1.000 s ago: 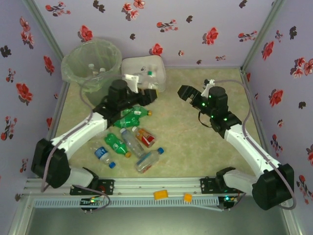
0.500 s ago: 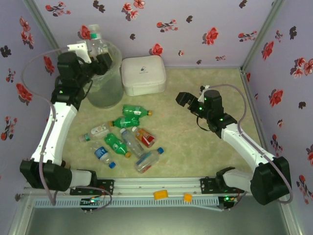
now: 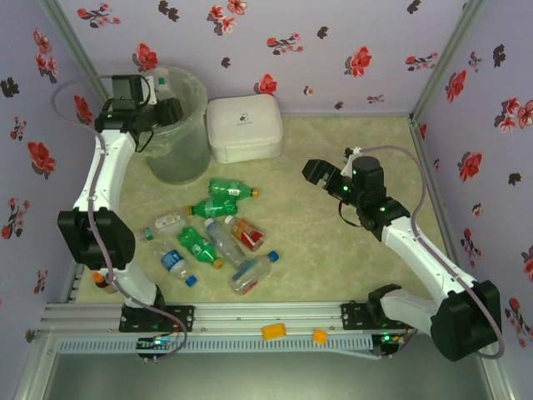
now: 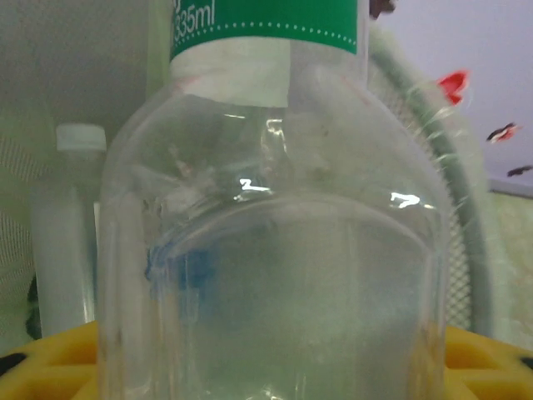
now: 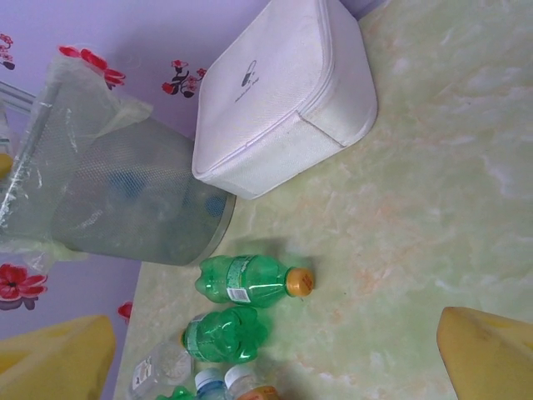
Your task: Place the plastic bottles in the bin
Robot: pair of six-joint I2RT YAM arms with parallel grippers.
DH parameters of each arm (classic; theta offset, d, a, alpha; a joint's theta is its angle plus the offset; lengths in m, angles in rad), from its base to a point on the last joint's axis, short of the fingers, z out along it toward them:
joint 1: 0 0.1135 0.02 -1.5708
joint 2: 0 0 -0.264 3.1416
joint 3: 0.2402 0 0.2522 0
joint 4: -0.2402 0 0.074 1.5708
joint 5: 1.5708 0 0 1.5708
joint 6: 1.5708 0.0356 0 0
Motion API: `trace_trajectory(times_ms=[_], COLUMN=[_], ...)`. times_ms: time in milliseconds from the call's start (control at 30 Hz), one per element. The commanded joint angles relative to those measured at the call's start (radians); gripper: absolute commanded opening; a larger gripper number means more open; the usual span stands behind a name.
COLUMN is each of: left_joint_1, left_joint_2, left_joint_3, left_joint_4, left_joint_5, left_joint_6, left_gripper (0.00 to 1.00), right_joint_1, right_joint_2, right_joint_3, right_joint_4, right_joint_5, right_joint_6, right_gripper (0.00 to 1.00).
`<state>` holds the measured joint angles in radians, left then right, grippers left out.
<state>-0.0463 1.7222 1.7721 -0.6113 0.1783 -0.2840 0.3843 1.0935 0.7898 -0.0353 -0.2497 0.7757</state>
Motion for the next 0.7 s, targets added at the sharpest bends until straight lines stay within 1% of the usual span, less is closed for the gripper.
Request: trace_trajectory(times_ms=[0,100,133,333,533,667], left_joint_1=[0.002,0.003,0.002,-0.002,-0.031,-0.061], left_joint_2=[-0.010,-0.023,-0.030,-0.127,-0.291,-0.419], left_joint_3=[0.050,0.050,0.049,-0.003,-0.130,-0.270], left_joint_4=[-0.034,-0.017,-0.013,0.060,0.159,0.203], left_joint_5=[-0.017,-0.017,-0.017,-0.017,-0.016,-0.017], left_joint_6=[0.010,-0.006,-0.010,-0.029,-0.033,-0.066], left_gripper=[0.56,0.74,0.76,1.00,1.00,1.00], right_joint_1=[0.003,0.003,0.003,0.020,0.070,0.102], right_joint_2=[-0.002,0.022,0.031,0.073,0.116,0.153], right_joint_3=[0.002,0.021,0.020,0.026,0.041,0.047], right_joint_4=[-0.040,-0.058,-0.053,-0.037,-0.059,-0.064], right_joint_5=[0.052,0.033,0.024,-0.005,0.009,-0.018], right_joint_6=[-0.012,-0.018,-0.019,-0.016,-0.031,-0.059], right_gripper=[1.00,1.00,1.00,1.00,1.00,1.00])
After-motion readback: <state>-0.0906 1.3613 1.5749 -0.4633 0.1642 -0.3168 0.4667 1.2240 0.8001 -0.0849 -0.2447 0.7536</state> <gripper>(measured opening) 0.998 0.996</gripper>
